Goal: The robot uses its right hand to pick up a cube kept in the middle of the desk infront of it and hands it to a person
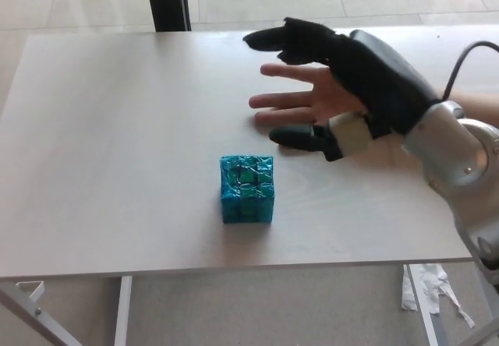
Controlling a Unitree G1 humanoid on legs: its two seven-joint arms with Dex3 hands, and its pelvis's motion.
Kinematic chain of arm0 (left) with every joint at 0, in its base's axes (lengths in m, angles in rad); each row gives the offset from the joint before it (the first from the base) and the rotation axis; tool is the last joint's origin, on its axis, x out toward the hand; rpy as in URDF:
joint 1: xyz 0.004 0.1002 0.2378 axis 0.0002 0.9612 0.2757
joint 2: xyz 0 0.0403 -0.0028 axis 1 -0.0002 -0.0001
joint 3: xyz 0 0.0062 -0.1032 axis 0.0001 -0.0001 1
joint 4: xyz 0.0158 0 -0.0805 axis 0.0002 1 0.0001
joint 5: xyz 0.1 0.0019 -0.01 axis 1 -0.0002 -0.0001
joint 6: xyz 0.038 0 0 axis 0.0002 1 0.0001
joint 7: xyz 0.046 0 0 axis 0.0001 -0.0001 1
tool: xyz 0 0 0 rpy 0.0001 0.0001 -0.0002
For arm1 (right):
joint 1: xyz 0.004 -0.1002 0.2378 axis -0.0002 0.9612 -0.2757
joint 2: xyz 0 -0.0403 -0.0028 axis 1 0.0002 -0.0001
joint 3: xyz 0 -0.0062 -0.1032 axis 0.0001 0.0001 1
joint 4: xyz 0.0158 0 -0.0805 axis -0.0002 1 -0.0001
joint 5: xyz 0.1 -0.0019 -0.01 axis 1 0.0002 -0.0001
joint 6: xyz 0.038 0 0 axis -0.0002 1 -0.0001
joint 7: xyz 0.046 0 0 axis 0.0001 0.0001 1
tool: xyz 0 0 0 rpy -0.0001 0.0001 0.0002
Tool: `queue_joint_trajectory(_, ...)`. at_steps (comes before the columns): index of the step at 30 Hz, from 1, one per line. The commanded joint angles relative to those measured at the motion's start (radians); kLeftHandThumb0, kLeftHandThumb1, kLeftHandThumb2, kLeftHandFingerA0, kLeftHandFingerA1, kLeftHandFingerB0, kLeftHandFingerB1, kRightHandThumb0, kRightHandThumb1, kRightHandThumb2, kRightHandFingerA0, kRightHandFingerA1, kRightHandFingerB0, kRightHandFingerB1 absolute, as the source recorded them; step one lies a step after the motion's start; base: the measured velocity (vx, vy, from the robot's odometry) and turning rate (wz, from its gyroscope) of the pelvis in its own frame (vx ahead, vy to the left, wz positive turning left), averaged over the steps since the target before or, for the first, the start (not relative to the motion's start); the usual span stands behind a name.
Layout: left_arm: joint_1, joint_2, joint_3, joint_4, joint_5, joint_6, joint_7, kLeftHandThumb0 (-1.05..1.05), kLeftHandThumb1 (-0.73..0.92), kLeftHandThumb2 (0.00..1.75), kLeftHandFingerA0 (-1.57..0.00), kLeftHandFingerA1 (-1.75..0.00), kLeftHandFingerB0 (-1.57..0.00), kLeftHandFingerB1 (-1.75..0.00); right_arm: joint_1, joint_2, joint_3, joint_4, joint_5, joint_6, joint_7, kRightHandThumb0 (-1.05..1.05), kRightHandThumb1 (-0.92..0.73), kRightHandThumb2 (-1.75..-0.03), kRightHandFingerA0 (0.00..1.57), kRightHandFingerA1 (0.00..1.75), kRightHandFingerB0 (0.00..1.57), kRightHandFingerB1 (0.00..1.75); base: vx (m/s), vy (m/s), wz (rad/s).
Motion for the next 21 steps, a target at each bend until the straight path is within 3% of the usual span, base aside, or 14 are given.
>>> queue_joint_trajectory(1, 0.0, 0.019, -0.016, 0.011, 0.016, -0.03, 0.016, -0.5, 0.6, 0.59, -0.62, -0.54, -0.57, -0.42, -0.062, -0.015, 0.088, 0.054, -0.157, 0.085, 0.044, -0.76, -0.61, -0.59, 0.33, 0.61, 0.38, 0.42, 0.0, 0.0, 0.0)
queue_joint_trajectory(2, -0.003, 0.019, -0.011, 0.01, 0.009, -0.027, 0.013, -0.49, 0.6, 0.59, -0.62, -0.55, -0.56, -0.43, -0.07, -0.02, 0.11, 0.057, -0.179, 0.092, 0.053, -0.77, -0.61, -0.59, 0.31, 0.61, 0.38, 0.43, 0.0, 0.0, 0.0)
queue_joint_trajectory(3, -0.003, 0.021, -0.013, 0.009, 0.01, -0.028, 0.014, -0.48, 0.6, 0.59, -0.63, -0.54, -0.56, -0.43, -0.078, -0.025, 0.125, 0.067, -0.2, 0.085, 0.051, -0.82, -0.48, -0.79, 0.31, 0.62, 0.35, 0.49, 0.0, 0.0, 0.0)
queue_joint_trajectory(4, -0.003, 0.021, -0.014, 0.009, 0.01, -0.029, 0.014, -0.49, 0.6, 0.58, -0.63, -0.56, -0.57, -0.43, -0.083, -0.029, 0.138, 0.078, -0.214, 0.078, 0.045, -0.78, -0.62, -0.59, 0.33, 0.62, 0.39, 0.44, 0.0, 0.0, 0.0)
queue_joint_trajectory(6, -0.002, 0.022, -0.009, 0.008, 0.004, -0.03, 0.011, -0.49, 0.6, 0.58, -0.63, -0.57, -0.58, -0.43, -0.09, -0.028, 0.159, 0.097, -0.235, 0.083, 0.043, -0.78, -0.62, -0.59, 0.32, 0.62, 0.4, 0.45, 0.0, 0.0, 0.0)
queue_joint_trajectory(7, -0.003, 0.024, -0.008, 0.007, 0.003, -0.024, 0.013, -0.5, 0.59, 0.59, -0.61, -0.57, -0.58, -0.43, -0.091, -0.027, 0.167, 0.111, -0.241, 0.081, 0.04, -0.8, -0.49, -0.94, 0.28, 0.62, 0.39, 0.55, 0.0, 0.0, 0.0)
queue_joint_trajectory(8, -0.002, 0.025, -0.009, 0.006, 0.003, -0.026, 0.013, -0.5, 0.6, 0.58, -0.63, -0.57, -0.59, -0.43, -0.096, -0.026, 0.179, 0.121, -0.253, 0.088, 0.044, -0.8, -0.56, -0.63, 0.32, 0.61, 0.42, 0.46, 0.0, 0.0, 0.0)
queue_joint_trajectory(9, 0.0, 0.025, -0.008, 0.006, 0.002, -0.028, 0.006, -0.51, 0.6, 0.59, -0.61, -0.56, -0.57, -0.42, -0.105, -0.027, 0.195, 0.133, -0.27, 0.098, 0.052, -0.78, -0.62, -0.59, 0.33, 0.59, 0.41, 0.43, 0.0, 0.0, 0.0)
queue_joint_trajectory(10, -0.001, 0.026, -0.008, 0.006, 0.003, -0.028, 0.008, -0.49, 0.62, 0.59, -0.61, -0.56, -0.56, -0.43, -0.109, -0.023, 0.204, 0.146, -0.279, 0.095, 0.047, -0.81, -0.53, -0.65, 0.32, 0.62, 0.42, 0.47, 0.0, 0.0, 0.0)
queue_joint_trajectory(11, -0.003, 0.027, -0.012, 0.006, 0.007, -0.03, 0.011, -0.5, 0.62, 0.59, -0.63, -0.56, -0.58, -0.43, -0.117, -0.015, 0.222, 0.173, -0.296, 0.086, 0.034, -0.76, -0.59, -0.59, 0.33, 0.62, 0.44, 0.44, 0.0, 0.0, 0.0)
queue_joint_trajectory(17, -0.008, 0.025, -0.011, 0.009, 0.001, -0.026, 0.009, -0.5, 0.61, 0.58, -0.6, -0.5, -0.56, -0.42, -0.143, 0.017, 0.257, 0.203, -0.341, 0.109, 0.03, -0.77, -0.6, -0.59, 0.31, 0.61, 0.44, 0.43, 0.0, 0.0, 0.0)
queue_joint_trajectory(18, -0.005, 0.024, -0.01, 0.01, 0.001, -0.034, 0.008, -0.5, 0.61, 0.59, -0.63, -0.56, -0.57, -0.43, -0.151, 0.031, 0.267, 0.205, -0.351, 0.127, 0.041, -0.82, -0.51, -0.73, 0.3, 0.6, 0.39, 0.47, 0.0, 0.0, 0.0)
queue_joint_trajectory(19, 0.001, 0.025, -0.017, 0.007, 0.008, -0.043, 0.009, -0.48, 0.63, 0.6, -0.63, -0.54, -0.56, -0.43, -0.16, 0.052, 0.275, 0.218, -0.359, 0.145, 0.043, -0.78, -0.64, -0.6, 0.3, 0.59, 0.41, 0.43, 0.0, 0.0, 0.0)
queue_joint_trajectory(21, 0.002, 0.023, -0.023, 0.008, 0.012, -0.04, 0.016, -0.48, 0.63, 0.6, -0.63, -0.55, -0.56, -0.43, -0.158, 0.066, 0.275, 0.224, -0.364, 0.158, 0.045, -0.78, -0.64, -0.6, 0.3, 0.6, 0.4, 0.43, 0.0, 0.0, 0.0)
